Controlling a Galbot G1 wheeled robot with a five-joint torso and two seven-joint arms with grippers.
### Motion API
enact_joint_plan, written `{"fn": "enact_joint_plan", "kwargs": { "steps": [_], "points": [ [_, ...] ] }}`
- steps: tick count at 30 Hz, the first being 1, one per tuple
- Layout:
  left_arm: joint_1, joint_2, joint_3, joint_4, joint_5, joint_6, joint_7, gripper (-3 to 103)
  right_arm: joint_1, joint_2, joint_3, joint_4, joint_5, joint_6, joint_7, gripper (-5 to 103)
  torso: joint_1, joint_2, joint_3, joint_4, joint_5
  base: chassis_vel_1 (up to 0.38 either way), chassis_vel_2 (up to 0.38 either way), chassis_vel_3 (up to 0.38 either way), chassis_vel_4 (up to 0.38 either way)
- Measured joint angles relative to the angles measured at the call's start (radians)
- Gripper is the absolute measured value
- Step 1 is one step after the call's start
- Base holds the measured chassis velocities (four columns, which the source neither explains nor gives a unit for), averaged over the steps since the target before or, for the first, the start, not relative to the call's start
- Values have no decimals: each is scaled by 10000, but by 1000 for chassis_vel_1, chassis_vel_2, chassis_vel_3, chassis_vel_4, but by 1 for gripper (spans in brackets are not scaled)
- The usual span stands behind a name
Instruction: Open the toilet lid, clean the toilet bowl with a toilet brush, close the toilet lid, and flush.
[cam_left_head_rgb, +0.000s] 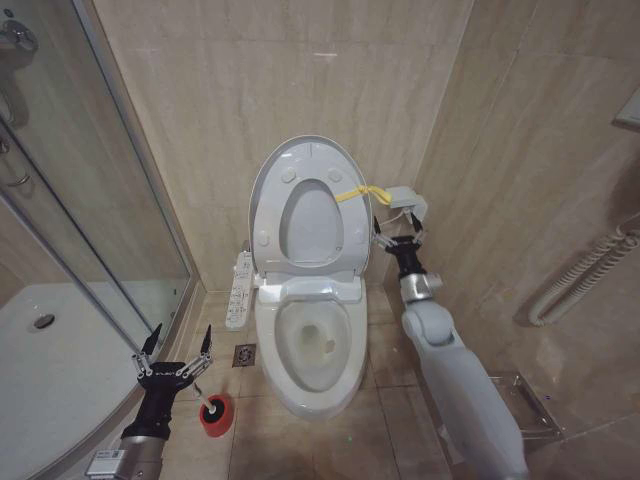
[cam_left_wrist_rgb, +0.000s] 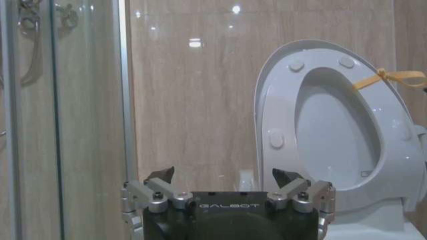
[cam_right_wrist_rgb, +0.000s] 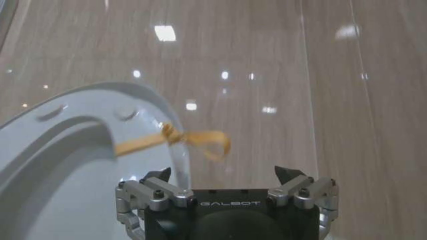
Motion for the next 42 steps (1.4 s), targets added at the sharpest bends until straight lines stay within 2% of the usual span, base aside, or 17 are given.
{"fn": "enact_joint_plan", "kwargs": {
  "steps": [6,10,12,21,28,30,33,36,42],
  "points": [
    [0,0,0,0,0,0,-1,99,-1678,-217,-84,1940,352,-844,348,100,1,0,0,2,2,0,0,0,0],
    [0,0,-2,0,0,0,-1,99,-3070,-322,-367,3608,399,-1827,751,100,0,0,0,4,-1,0,0,0,0],
    [-1,0,-1,0,0,0,-1,99,-3564,-324,-425,3965,348,-1946,842,100,0,0,0,5,-1,0,0,0,0],
    [0,0,1,0,0,0,0,99,-5720,-363,-172,4759,-542,-1778,850,100,0,-1,0,2,0,0,0,0,0],
    [0,0,0,0,0,0,0,99,-6697,341,431,5158,-1131,-1586,596,100,0,0,0,3,-1,0,0,0,0],
    [0,0,0,0,0,0,0,99,-7171,680,709,5303,-1365,-1416,309,100,0,0,1,3,0,0,0,0,0],
    [0,0,1,0,0,0,1,99,-7467,869,895,5460,-1364,-1360,71,100,0,-1,1,0,0,0,0,0,0],
    [0,0,0,0,0,0,0,99,-8010,1204,1284,5703,-1115,-1137,-500,100,0,0,0,2,-1,0,0,0,0],
    [0,0,0,0,0,0,0,99,-8464,1419,1651,6099,-857,-1090,-780,100,1,0,1,4,-1,0,0,0,0]
  ]
}}
